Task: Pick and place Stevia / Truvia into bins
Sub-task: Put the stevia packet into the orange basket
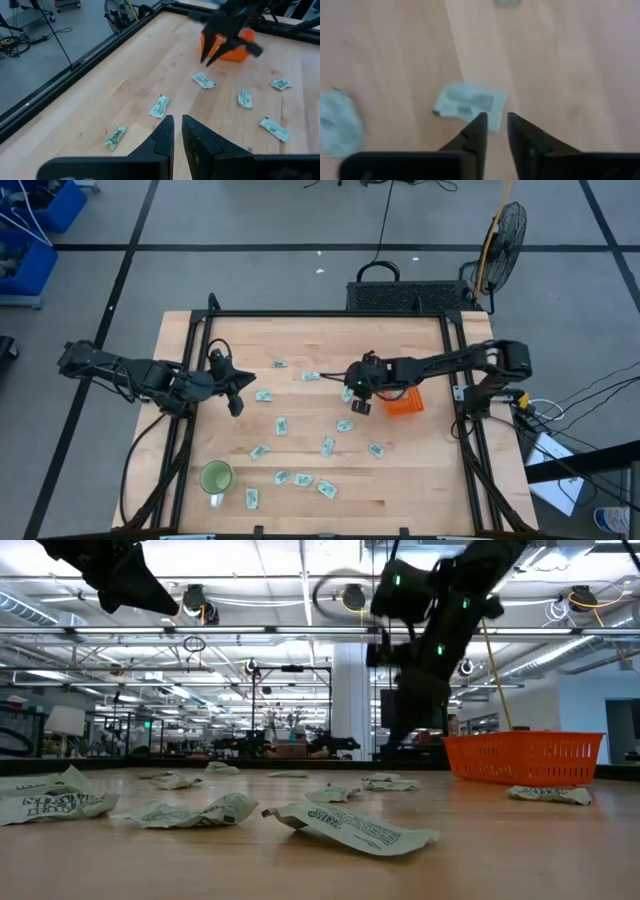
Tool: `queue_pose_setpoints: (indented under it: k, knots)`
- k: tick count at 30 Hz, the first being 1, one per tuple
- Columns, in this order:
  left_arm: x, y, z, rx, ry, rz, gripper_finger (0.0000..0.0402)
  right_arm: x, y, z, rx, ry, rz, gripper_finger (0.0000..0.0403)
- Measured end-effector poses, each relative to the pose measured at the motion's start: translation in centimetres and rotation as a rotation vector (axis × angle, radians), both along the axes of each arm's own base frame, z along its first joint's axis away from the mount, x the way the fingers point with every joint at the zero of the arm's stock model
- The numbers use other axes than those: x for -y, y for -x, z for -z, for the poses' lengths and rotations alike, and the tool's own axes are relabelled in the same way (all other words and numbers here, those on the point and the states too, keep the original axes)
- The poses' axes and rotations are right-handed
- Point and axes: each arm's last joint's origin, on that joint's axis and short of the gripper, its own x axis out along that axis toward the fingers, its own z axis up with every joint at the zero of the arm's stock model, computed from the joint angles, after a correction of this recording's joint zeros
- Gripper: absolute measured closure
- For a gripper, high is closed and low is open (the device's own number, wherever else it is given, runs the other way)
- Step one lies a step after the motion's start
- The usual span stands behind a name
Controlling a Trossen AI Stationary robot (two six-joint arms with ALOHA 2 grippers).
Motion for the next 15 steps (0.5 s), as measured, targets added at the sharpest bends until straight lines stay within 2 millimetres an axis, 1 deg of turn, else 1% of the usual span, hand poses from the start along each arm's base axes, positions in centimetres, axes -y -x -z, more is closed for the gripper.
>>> queue_pose_setpoints:
  k: [4,6,8,12,15]
  knots:
    - [0.0,0.0,0.0,0.000,-0.003,-0.001,0.0357,0.7,-0.5,2.5,0.015,-0.011,0.010,0.0274]
    - [0.0,0.0,0.0,-0.001,-0.004,-0.001,0.0357,1.2,-0.7,3.2,0.012,-0.016,0.024,0.0255]
    - [0.0,0.0,0.0,-0.001,-0.003,0.001,0.0357,1.4,-0.8,3.3,0.020,-0.013,0.031,0.0243]
    - [0.0,0.0,0.0,-0.006,-0.004,0.003,0.0357,1.7,-0.7,3.3,0.016,-0.011,0.042,0.0240]
    - [0.0,0.0,0.0,-0.011,-0.010,0.012,0.0357,2.0,-0.6,3.3,0.013,-0.020,0.048,0.0258]
